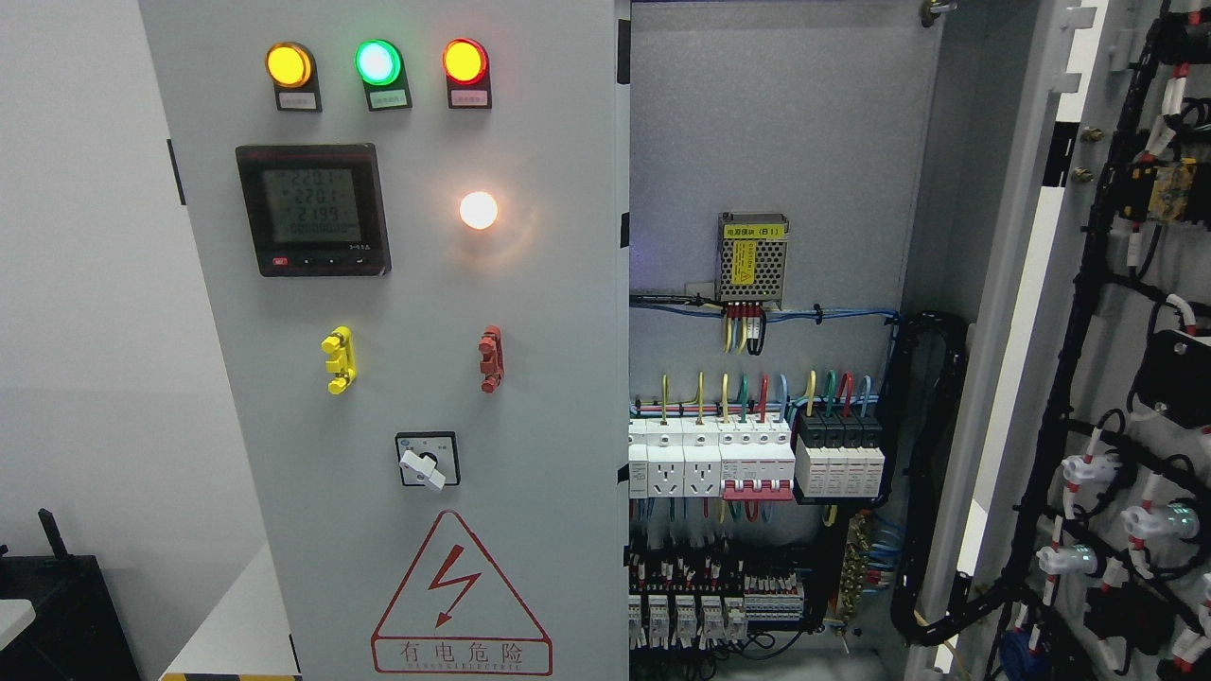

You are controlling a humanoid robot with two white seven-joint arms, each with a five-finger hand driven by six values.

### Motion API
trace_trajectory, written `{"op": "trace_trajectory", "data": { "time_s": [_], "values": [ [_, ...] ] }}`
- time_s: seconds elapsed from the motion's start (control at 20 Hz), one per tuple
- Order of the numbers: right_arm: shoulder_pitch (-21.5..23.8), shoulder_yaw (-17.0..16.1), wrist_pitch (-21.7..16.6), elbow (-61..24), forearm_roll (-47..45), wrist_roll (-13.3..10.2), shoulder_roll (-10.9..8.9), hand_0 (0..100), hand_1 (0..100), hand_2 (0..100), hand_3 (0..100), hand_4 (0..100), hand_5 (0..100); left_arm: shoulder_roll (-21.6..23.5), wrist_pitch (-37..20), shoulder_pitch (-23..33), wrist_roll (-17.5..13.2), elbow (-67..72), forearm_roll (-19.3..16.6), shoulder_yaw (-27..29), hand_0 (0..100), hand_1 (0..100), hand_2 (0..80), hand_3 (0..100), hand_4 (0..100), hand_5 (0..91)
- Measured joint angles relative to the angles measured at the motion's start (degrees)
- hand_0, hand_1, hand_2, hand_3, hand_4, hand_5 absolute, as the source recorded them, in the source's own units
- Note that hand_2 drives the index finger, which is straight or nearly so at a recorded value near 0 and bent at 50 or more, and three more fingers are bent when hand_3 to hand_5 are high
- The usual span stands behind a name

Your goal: Open door with both hands

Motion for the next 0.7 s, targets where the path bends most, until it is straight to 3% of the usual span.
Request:
{"op": "trace_trajectory", "data": {
  "time_s": [0.35,0.7],
  "values": [
    [3.98,3.38,-1.96,-14.84,-0.03,-0.02,-5.09,11,0,0,0,0,0,-0.31,-0.61,-0.61,0.02,0.1,2.79,1.37,0,0,0.0,0,3,0.0],
    [3.15,7.48,-2.32,-24.68,-0.04,-0.02,-8.62,11,0,0,0,0,0,-0.36,-1.02,-1.22,0.04,-0.29,3.97,2.04,0,0,0.0,0,3,0.0]
  ]
}}
